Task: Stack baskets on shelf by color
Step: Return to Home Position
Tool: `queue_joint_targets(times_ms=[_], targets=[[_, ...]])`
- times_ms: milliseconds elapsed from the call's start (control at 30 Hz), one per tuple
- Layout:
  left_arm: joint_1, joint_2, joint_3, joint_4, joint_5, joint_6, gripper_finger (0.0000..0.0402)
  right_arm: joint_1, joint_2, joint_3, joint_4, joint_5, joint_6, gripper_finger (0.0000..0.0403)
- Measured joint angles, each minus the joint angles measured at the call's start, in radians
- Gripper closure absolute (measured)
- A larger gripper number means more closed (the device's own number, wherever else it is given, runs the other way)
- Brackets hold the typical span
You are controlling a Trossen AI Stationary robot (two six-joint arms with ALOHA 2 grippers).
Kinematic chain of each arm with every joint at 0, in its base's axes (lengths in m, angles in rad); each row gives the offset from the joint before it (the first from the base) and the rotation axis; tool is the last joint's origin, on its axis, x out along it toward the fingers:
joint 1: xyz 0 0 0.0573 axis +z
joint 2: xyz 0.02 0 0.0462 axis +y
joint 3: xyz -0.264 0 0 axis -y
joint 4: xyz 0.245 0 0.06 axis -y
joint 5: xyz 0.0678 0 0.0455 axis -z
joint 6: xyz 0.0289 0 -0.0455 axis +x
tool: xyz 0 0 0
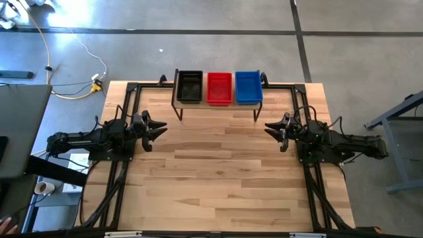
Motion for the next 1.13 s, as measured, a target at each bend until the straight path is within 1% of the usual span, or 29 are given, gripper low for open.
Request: queue_joint_targets(times_ms=[1133], targets=[[0.000,0.000,0.000,0.000,0.000,0.000,0.0282,0.000,0.000,0.000,0.000,0.000,0.000,0.0289]])
